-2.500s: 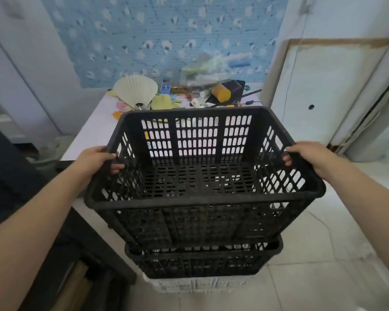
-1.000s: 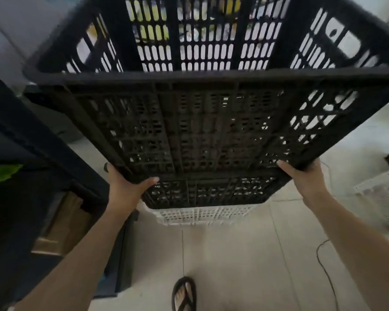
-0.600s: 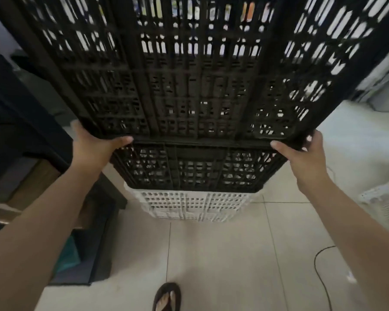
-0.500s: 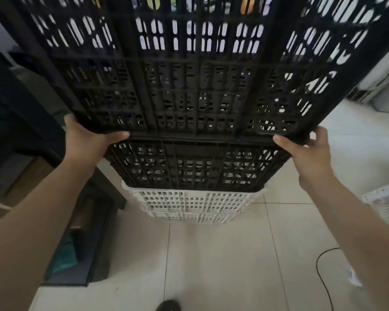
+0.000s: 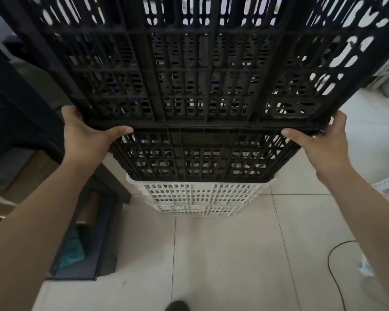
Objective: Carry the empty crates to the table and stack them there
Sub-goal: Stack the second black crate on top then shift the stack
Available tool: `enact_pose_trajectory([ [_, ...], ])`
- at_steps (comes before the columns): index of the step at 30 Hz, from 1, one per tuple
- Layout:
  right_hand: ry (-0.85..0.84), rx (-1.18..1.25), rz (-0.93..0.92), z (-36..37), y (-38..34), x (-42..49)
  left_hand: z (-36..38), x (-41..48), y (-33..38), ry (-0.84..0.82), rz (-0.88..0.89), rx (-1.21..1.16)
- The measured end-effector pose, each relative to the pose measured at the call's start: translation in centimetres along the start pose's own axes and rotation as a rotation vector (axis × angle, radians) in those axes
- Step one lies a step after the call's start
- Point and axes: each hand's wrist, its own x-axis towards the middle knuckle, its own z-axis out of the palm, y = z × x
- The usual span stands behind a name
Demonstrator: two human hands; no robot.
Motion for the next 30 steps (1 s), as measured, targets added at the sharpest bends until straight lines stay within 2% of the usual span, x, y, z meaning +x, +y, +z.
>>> enact_pose_trajectory([
  [4,-0.011,0.024,0.056,0.7,2.1,-1.1,1.5,-2.1,-2.6,0.013,-0.004,-0.142],
  [6,-0.091,0.003,0.128,1.2,4.4,-2.0,2.9,-3.6,-5.4,-0.008,-0.105,-0.154],
  [9,-0.217,-0.025,0.216,2.2,8.3,-3.0,4.8,-4.9,-9.7,-0.079,-0.223,-0.026],
  [13,-0.239,-0.142,0.207,3.6,12.8,-3.0,6.7,-4.8,-13.9,-0.167,-0.294,0.126],
  [16,-0.198,-0.233,0.170,4.6,15.4,-2.8,7.5,-4.5,-16.5,-0.177,-0.279,0.237],
  [22,-0.121,-0.417,0.055,6.0,18.9,-3.4,9.2,-6.7,-19.7,-0.136,-0.186,0.296],
  [25,-0.040,-0.467,0.022,6.8,19.3,-3.3,9.7,-6.6,-19.8,-0.042,-0.201,0.287],
  [30,0.051,-0.494,-0.010,7.4,19.4,-3.3,9.4,-6.5,-20.1,-0.075,-0.189,0.236],
])
